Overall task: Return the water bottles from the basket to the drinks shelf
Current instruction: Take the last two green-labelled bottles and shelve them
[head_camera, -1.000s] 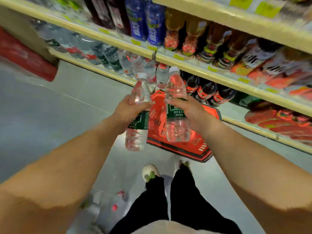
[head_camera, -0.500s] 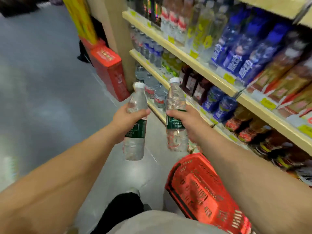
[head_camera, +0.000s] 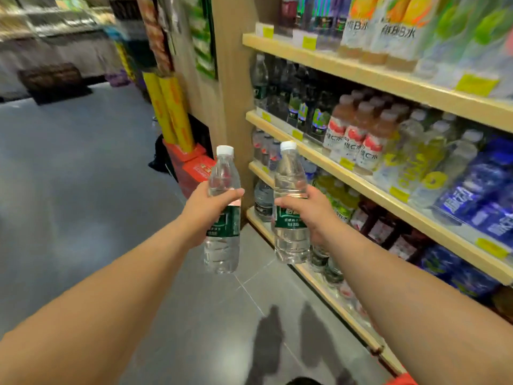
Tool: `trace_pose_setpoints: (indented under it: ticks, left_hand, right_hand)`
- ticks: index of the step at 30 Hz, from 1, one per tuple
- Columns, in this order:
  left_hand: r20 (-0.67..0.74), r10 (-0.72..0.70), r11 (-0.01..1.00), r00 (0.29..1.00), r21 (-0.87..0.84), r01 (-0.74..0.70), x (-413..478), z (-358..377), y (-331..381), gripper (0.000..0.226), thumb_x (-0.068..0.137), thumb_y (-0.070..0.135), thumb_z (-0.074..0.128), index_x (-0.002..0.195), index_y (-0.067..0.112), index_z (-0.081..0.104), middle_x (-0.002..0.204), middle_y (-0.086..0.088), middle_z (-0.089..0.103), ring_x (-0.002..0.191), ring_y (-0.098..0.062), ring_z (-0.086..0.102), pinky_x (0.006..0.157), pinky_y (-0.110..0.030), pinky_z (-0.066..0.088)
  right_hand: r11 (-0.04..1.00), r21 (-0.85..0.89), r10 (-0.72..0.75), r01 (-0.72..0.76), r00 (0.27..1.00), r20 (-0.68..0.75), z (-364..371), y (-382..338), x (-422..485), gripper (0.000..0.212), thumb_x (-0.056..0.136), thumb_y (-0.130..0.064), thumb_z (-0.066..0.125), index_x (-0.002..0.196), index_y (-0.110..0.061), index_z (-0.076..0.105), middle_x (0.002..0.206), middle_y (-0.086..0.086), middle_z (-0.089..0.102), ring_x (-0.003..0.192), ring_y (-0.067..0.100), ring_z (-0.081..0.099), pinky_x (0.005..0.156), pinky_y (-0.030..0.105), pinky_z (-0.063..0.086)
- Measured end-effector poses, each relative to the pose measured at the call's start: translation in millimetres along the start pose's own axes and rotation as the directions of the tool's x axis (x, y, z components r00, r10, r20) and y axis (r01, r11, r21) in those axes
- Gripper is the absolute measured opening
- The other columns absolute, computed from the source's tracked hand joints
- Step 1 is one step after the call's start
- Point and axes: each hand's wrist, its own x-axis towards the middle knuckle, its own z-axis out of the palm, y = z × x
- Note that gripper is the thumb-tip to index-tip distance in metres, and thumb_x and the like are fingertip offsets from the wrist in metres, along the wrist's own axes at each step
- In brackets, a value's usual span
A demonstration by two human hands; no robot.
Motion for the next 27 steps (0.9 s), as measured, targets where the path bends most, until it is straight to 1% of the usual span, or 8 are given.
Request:
trace_pose_setpoints:
  ticks: [3,6,9,13,17,20,23,27]
  left_hand:
    - [-0.004,0.010,1.000,1.000,0.007,-0.010,52.3,-18.6,7.9,0.038,0.073,0.037,0.079,0.106,0.026,0.066,0.091,0.002,0.073,0.084,-0.015,0.071,0.069,-0.029,0.053]
    - [-0.026,0.033,0.999,0.999,0.026,-0.032,109.9,-26.0,12.3,0.038,0.073,0.039,0.079,0.106,0.029,0.065,0.095,0.003,0.073,0.082,-0.011,0.071,0.062,-0.021,0.050]
    - [-0.044,0.049,0.998,0.998,0.051,-0.047,172.7,-28.6,17.4,0.040,0.069,0.040,0.081,0.103,0.030,0.064,0.098,0.002,0.072,0.089,-0.016,0.070,0.072,-0.031,0.054]
    - [-0.063,0.026,0.998,0.998,0.062,-0.023,252.4,-34.4,29.0,0.068,0.057,0.046,0.085,0.118,0.029,0.058,0.106,0.004,0.071,0.096,-0.017,0.069,0.089,-0.043,0.054]
    - [-0.043,0.026,0.999,0.999,0.036,-0.025,321.9,-42.4,35.1,0.067,0.051,0.050,0.086,0.111,0.032,0.062,0.101,0.007,0.073,0.093,-0.016,0.071,0.086,-0.043,0.055]
    - [-0.007,0.020,0.999,1.000,0.051,-0.020,376.1,-49.8,34.1,0.071,0.049,0.053,0.087,0.112,0.033,0.061,0.102,0.009,0.072,0.094,-0.014,0.070,0.086,-0.040,0.055]
    - [0.061,0.027,0.995,0.998,0.097,-0.033,437.6,-55.8,33.2,0.085,0.046,0.057,0.087,0.120,0.029,0.057,0.111,0.007,0.069,0.102,-0.016,0.067,0.090,-0.041,0.053]
    - [0.190,0.060,0.984,0.980,0.152,-0.089,513.1,-62.3,40.1,0.091,0.043,0.057,0.086,0.124,0.032,0.053,0.118,0.006,0.064,0.103,-0.015,0.064,0.070,-0.025,0.051]
  right_hand:
    - [1.000,-0.019,-0.025,0.025,1.000,0.015,14.7,-13.0,45.0,0.038,0.061,-0.013,0.083,0.094,-0.022,0.066,0.082,0.000,0.074,0.072,0.017,0.072,0.056,0.026,0.053]
    - [0.997,-0.046,-0.065,0.067,0.998,0.025,25.6,-22.4,99.7,0.048,0.059,-0.017,0.084,0.100,-0.028,0.063,0.089,-0.004,0.073,0.078,0.013,0.070,0.063,0.025,0.052]
    - [0.996,-0.037,-0.075,0.077,0.996,0.038,36.3,-31.2,162.1,0.058,0.050,-0.022,0.086,0.097,-0.041,0.057,0.093,-0.009,0.073,0.083,0.011,0.069,0.074,0.032,0.052]
    - [0.997,-0.029,-0.071,0.072,0.997,0.043,49.1,-50.6,241.4,0.070,0.044,-0.025,0.085,0.102,-0.046,0.053,0.109,-0.005,0.068,0.101,0.021,0.064,0.093,0.046,0.049]
    - [0.995,-0.045,-0.088,0.089,0.996,0.020,59.2,-67.3,307.9,0.073,0.055,-0.010,0.085,0.118,-0.030,0.054,0.102,-0.005,0.070,0.090,0.016,0.068,0.077,0.036,0.056]
    - [0.994,-0.059,-0.097,0.093,0.994,-0.056,67.9,-73.3,348.3,0.068,0.058,-0.007,0.084,0.112,-0.032,0.054,0.092,-0.011,0.069,0.073,0.005,0.069,0.054,0.018,0.051]
    - [0.992,-0.089,-0.105,0.092,0.984,-0.146,78.0,-76.3,387.1,0.070,0.060,-0.009,0.085,0.114,-0.033,0.048,0.104,-0.007,0.067,0.089,0.011,0.066,0.072,0.028,0.052]
    - [0.961,-0.258,-0.191,0.098,0.910,-0.367,100.5,-82.8,426.3,0.070,0.062,-0.021,0.087,0.118,-0.028,0.045,0.098,-0.018,0.056,0.092,0.009,0.057,0.081,0.026,0.042]
